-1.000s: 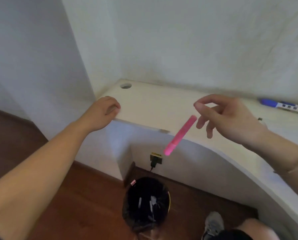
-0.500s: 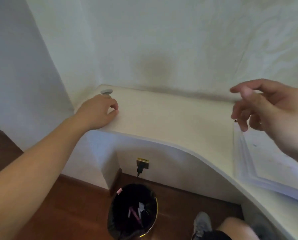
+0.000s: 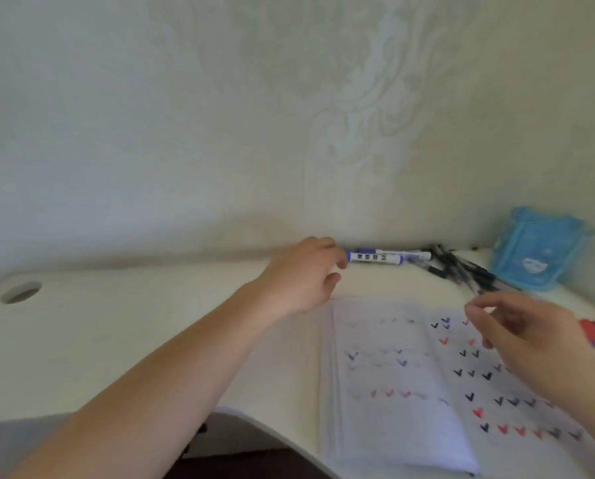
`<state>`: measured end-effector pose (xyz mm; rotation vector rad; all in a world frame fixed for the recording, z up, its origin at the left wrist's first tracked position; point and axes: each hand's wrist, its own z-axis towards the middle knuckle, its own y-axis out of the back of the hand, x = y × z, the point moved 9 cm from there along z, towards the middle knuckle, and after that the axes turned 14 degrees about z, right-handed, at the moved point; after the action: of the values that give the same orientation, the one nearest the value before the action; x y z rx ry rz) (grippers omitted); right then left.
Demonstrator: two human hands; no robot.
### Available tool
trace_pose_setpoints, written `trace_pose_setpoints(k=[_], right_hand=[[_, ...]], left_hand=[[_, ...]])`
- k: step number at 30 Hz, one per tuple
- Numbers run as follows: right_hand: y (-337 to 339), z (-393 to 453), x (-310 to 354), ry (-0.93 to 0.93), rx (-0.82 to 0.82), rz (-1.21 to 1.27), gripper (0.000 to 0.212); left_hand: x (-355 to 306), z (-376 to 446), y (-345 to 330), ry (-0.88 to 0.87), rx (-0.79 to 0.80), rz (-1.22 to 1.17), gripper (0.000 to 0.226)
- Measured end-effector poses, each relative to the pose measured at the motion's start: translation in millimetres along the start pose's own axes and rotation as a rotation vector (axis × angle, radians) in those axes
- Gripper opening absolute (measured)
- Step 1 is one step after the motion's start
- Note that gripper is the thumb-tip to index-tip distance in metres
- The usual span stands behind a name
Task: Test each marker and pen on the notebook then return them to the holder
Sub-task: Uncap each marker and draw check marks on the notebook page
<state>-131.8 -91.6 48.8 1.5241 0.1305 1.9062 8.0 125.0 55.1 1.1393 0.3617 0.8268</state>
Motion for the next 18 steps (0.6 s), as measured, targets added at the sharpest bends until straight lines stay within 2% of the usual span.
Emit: trace_pose_setpoints(k=[3,6,9,14,16,18], right_hand=[[5,4,-18,-0.018,0.005,-0.070,0.011],[9,8,-22,0.015,0.014,-0.092,0.007],[12,9,-18,0.063,0.009,-0.069,0.004],[15,9,-15,0.081,-0.014,-0.057,0.015],[14,10,-19,0.047,-0.003,-0.076,0.017],[10,11,-24,-0.019,0.030,-0.051,0.031]], left_hand=[[-29,56,-35,-0.020,0.068,0.010,0.023],[-27,84,-62,0.042,0.137,0.107,0.022],[-23,93,-78,0.054,0.147,0.224,0.021],[-29,89,-72,-0.015,0.188,0.306,0.022],[-39,83,-49,-0.020,0.166,0.269,0.021],[-65,75,-13,-0.067,0.083,0.061,0.018]])
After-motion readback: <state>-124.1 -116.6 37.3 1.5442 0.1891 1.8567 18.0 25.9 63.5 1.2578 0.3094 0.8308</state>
